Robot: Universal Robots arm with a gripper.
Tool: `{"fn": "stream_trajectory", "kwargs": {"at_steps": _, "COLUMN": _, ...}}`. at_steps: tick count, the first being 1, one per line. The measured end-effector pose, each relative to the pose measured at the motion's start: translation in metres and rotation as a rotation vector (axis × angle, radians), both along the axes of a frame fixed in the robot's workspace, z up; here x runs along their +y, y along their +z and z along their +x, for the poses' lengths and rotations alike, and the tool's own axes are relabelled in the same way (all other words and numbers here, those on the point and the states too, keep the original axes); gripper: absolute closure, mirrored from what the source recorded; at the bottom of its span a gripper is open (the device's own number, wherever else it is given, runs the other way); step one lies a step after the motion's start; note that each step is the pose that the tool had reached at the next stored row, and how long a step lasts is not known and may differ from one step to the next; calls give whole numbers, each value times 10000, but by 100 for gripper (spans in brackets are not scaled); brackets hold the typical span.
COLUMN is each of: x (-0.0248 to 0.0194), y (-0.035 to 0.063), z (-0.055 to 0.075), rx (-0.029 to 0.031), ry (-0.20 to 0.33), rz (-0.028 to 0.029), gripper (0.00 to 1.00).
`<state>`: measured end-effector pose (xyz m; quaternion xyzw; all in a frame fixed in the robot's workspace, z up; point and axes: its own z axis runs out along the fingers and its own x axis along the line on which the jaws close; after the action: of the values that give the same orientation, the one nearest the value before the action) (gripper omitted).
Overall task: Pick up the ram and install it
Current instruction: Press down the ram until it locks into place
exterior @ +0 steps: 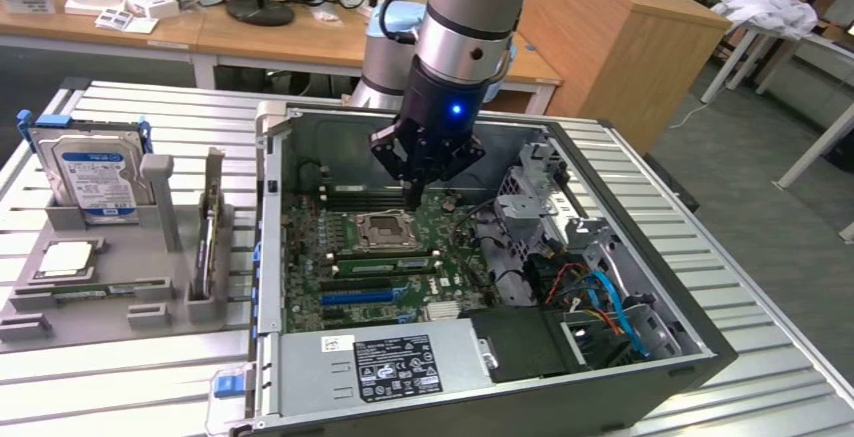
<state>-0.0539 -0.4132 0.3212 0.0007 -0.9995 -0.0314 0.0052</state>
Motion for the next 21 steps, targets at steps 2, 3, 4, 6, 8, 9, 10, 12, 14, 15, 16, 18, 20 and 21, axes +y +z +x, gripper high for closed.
{"fn": "stream_trajectory", "kwargs": {"at_steps": 2, "x": 0, "y": 18, "z": 0, "rx": -2, "ry": 0, "rz": 4, "gripper": 89}}
{"fn": "stream_trajectory", "kwargs": {"at_steps": 3, "x": 0, "y": 27, "z": 0, "rx": -1, "ry": 0, "rz": 4, "gripper": 89}}
{"fn": "stream_trajectory", "kwargs": {"at_steps": 4, "x": 0, "y": 33, "z": 0, "rx": -2, "ry": 0, "rz": 5, "gripper": 89}}
{"fn": "stream_trajectory", "kwargs": {"at_steps": 6, "x": 0, "y": 35, "z": 0, "rx": -3, "ry": 0, "rz": 7, "gripper": 89}}
{"fn": "stream_trajectory", "kwargs": {"at_steps": 8, "x": 0, "y": 35, "z": 0, "rx": -3, "ry": 0, "rz": 7, "gripper": 89}}
{"fn": "stream_trajectory", "kwargs": {"at_steps": 9, "x": 1, "y": 36, "z": 0, "rx": -2, "ry": 0, "rz": 6, "gripper": 89}}
{"fn": "stream_trajectory", "kwargs": {"at_steps": 10, "x": 0, "y": 36, "z": 0, "rx": -2, "ry": 0, "rz": 5, "gripper": 89}}
{"fn": "stream_trajectory", "kwargs": {"at_steps": 12, "x": 0, "y": 36, "z": 0, "rx": -2, "ry": 0, "rz": 5, "gripper": 89}}
{"fn": "stream_trajectory", "kwargs": {"at_steps": 14, "x": 0, "y": 45, "z": 0, "rx": 0, "ry": 0, "rz": 0, "gripper": 89}}
{"fn": "stream_trajectory", "kwargs": {"at_steps": 15, "x": 0, "y": 52, "z": 0, "rx": 0, "ry": 0, "rz": 2, "gripper": 89}}
{"fn": "stream_trajectory", "kwargs": {"at_steps": 16, "x": 0, "y": 60, "z": 0, "rx": -2, "ry": 0, "rz": 4, "gripper": 89}}
{"fn": "stream_trajectory", "kwargs": {"at_steps": 18, "x": 0, "y": 65, "z": 0, "rx": -3, "ry": 0, "rz": 7, "gripper": 89}}
{"fn": "stream_trajectory", "kwargs": {"at_steps": 20, "x": 0, "y": 65, "z": 0, "rx": -2, "ry": 0, "rz": 7, "gripper": 89}}
{"fn": "stream_trajectory", "kwargs": {"at_steps": 21, "x": 0, "y": 66, "z": 0, "rx": -2, "ry": 0, "rz": 5, "gripper": 89}}
